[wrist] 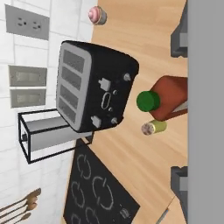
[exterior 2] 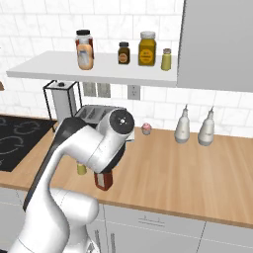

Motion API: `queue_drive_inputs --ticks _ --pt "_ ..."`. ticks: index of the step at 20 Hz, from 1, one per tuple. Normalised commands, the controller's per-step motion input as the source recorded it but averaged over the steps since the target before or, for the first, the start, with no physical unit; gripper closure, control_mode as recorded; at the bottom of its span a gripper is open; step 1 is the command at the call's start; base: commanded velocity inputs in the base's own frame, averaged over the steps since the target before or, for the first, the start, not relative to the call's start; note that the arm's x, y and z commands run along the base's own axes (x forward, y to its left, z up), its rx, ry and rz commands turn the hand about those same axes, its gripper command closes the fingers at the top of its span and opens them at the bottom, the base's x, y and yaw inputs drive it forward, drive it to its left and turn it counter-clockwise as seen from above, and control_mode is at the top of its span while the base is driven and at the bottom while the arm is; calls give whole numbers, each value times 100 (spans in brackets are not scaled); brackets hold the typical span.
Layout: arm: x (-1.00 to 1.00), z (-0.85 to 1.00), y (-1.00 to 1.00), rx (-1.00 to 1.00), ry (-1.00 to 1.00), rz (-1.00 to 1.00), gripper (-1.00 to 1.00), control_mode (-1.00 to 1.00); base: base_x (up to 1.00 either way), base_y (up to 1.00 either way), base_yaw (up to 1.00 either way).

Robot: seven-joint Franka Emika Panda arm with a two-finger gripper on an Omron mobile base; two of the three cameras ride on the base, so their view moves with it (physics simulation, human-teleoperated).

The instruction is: Put the shaker and condiment bottle from the counter next to their counterparts in the cabinet.

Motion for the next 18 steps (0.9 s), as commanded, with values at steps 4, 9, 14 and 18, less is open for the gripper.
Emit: queue_drive_inputs --ticks 4,9,14,18 --pt "-2 -30 -11 8 -13 7 -100 -100 0 0 0" --pt "0 -14 -6 1 -9 4 -100 -100 0 0 0" --pt "0 -31 0 0 -2 6 -100 -100 0 0 0" --pt "0 -29 0 2 1 2 -100 -100 0 0 0"
